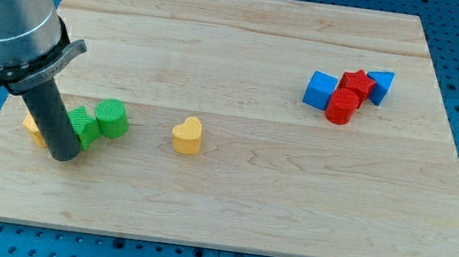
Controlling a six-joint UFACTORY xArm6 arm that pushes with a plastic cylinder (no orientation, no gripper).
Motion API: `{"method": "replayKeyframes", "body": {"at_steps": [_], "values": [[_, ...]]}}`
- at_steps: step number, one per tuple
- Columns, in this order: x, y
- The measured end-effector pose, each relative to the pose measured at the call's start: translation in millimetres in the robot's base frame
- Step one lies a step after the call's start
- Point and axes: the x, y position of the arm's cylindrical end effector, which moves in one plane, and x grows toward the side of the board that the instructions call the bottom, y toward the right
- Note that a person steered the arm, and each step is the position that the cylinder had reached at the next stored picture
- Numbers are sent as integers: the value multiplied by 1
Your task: Place yellow hexagon and green blocks at the left center of the board
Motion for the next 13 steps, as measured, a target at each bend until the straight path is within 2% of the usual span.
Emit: {"method": "replayKeyframes", "body": {"at_steps": [1,3,4,5,6,8,9,10,11,13], "values": [[0,-2],[50,-9],[39,-35],[1,-37],[-9,-33],[-106,-30],[-72,-61],[-2,-63],[16,-24],[3,42]]}}
